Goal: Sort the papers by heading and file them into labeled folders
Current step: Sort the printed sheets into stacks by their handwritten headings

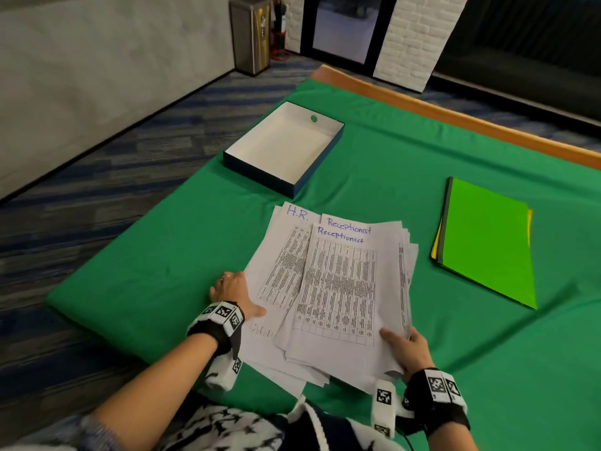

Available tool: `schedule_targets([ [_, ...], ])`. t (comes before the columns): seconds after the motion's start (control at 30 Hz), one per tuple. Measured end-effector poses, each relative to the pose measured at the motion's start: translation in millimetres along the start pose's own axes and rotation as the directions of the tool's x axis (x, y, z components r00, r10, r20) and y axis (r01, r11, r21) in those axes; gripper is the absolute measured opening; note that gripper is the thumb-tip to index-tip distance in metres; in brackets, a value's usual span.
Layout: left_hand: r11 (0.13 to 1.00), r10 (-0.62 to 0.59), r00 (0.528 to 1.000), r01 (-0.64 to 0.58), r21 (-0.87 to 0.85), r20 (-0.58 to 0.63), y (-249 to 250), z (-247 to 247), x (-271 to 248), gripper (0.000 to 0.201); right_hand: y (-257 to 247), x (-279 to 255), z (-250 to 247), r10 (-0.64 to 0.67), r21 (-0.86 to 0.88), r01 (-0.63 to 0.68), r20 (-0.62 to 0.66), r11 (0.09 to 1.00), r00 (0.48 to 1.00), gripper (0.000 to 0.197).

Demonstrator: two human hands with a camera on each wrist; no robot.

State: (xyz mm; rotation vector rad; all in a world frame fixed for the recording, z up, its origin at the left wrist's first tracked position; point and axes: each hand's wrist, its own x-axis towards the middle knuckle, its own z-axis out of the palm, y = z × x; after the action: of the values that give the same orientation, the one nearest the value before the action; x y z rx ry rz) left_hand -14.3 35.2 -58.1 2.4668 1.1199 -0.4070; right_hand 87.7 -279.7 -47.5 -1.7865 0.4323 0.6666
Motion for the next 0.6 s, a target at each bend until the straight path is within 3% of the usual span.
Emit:
schedule_targets([
  [0.13,0.999,-0.021,0.999,0.02,0.026,0.044,2.4,-9.8,2.0,0.094,5.5,5.2,3.0,0.007,0.053,-0.009,0.021,0.999,1.0,0.032],
  [0.23,0.991,0.0,1.0,0.004,-0.132,0.024,2.8,-6.8,-3.1,0.095,7.2,7.5,4.2,0.006,0.064,-0.007,0.023,0.998,1.0,0.031],
  [0.3,0.964,0.04,0.998,-0.05,-0.262,-0.044,5.1,-1.4,-10.1,0.082,7.7,8.9,3.9,-0.001,0.078,-0.001,0.018,0.997,1.0,0.028],
  [0.4,0.908,0.092,0.99,-0.128,-0.398,-0.106,10.8,6.1,-22.1,0.042,7.9,9.9,2.8,0.004,0.102,-0.007,0.027,0.995,1.0,0.032],
  [0.47,0.884,0.117,0.99,-0.14,-0.447,-0.079,17.3,9.6,-30.7,0.033,9.1,9.7,4.2,-0.001,0.098,-0.003,0.041,0.995,0.999,0.035],
  [0.6,0.845,0.161,0.985,-0.107,-0.524,0.057,30.5,15.9,-43.3,0.045,11.3,4.7,16.7,-0.059,-0.025,0.062,0.086,0.998,0.995,0.036],
])
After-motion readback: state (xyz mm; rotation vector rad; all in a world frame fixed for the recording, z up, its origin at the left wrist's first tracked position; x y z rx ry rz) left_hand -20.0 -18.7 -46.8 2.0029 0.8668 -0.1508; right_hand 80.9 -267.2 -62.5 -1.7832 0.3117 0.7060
